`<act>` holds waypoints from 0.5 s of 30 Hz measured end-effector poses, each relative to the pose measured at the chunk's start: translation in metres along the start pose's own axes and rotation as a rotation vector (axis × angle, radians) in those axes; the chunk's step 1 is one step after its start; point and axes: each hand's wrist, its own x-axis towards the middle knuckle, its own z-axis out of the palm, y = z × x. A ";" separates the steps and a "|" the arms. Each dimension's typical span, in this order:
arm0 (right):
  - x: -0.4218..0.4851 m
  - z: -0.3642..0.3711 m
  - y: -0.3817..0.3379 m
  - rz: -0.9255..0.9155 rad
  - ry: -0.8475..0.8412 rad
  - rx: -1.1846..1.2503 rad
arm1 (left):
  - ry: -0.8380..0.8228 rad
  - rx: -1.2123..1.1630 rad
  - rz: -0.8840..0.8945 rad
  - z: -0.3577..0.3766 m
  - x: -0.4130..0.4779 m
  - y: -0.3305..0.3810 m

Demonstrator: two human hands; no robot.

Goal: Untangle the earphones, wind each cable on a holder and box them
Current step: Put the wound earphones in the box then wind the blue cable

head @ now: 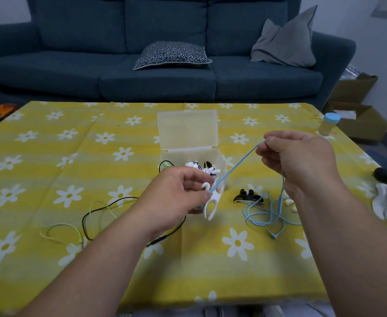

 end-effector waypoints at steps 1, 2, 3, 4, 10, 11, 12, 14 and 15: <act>0.000 0.000 0.000 -0.002 0.004 0.001 | 0.005 -0.002 0.005 0.001 -0.001 0.001; 0.000 -0.001 0.000 -0.003 0.007 0.003 | 0.012 -0.007 0.011 0.001 -0.001 0.001; 0.000 -0.002 0.000 -0.004 0.007 0.005 | 0.020 -0.013 0.015 0.001 -0.001 0.001; 0.000 -0.002 0.000 -0.005 0.004 0.009 | 0.025 -0.020 0.018 0.001 -0.002 0.002; 0.004 -0.003 0.004 0.011 -0.013 0.018 | -0.036 -0.091 0.042 0.002 -0.008 0.008; 0.006 -0.002 0.006 0.015 -0.016 0.019 | -0.039 -0.119 0.051 0.002 -0.009 0.010; 0.007 -0.001 0.008 0.021 -0.021 0.016 | -0.040 -0.153 0.059 0.002 -0.010 0.010; 0.008 0.001 0.013 0.039 -0.029 -0.005 | -0.035 -0.232 0.076 0.002 -0.010 0.013; 0.009 0.002 0.017 0.056 -0.036 -0.025 | -0.025 -0.277 0.086 0.002 -0.010 0.014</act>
